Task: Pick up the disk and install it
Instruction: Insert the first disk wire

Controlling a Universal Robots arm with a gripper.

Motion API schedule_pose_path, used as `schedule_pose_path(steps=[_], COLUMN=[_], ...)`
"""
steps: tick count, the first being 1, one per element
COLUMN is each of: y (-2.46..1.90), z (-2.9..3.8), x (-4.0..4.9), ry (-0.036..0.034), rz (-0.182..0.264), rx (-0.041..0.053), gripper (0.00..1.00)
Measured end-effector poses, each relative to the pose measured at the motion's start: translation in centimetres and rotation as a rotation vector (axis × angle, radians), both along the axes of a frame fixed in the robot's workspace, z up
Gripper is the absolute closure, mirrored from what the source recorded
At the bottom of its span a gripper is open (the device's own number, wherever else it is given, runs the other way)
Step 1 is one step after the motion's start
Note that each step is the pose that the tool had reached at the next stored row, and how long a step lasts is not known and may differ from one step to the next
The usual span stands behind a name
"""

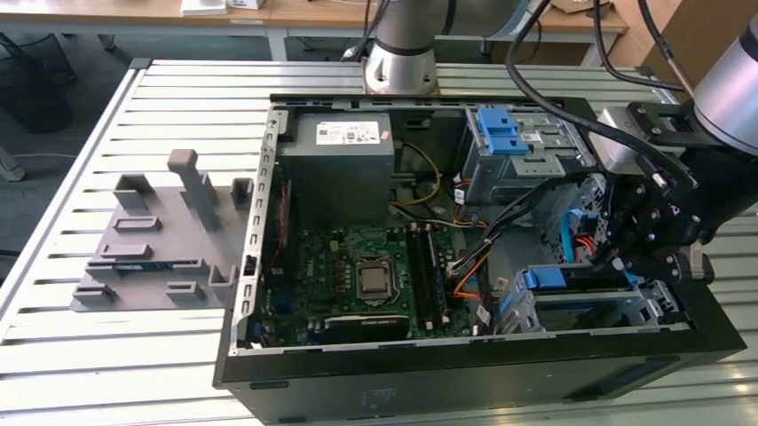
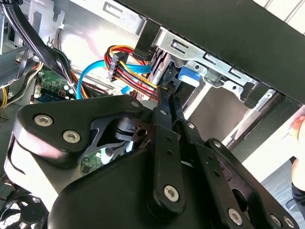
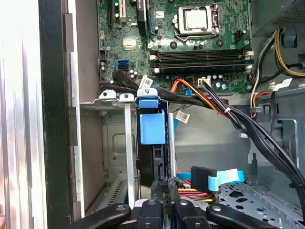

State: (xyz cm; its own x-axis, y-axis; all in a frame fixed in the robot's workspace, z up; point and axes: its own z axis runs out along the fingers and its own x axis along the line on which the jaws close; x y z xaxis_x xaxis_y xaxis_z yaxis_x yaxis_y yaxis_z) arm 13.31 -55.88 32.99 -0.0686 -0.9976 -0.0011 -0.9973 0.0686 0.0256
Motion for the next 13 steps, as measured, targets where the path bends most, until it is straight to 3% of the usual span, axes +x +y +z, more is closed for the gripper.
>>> schedule_pose_path(steps=[6,7,13], y=[0.0,0.0,0.0], z=[0.0,0.09,1.1], x=[0.0,0.0,0.0], ry=[0.0006,0.0006,0.0006], rz=[0.0,0.0,0.0], rx=[0.0013,0.0012,0.0011], gripper=[0.83,0.76,0.76])
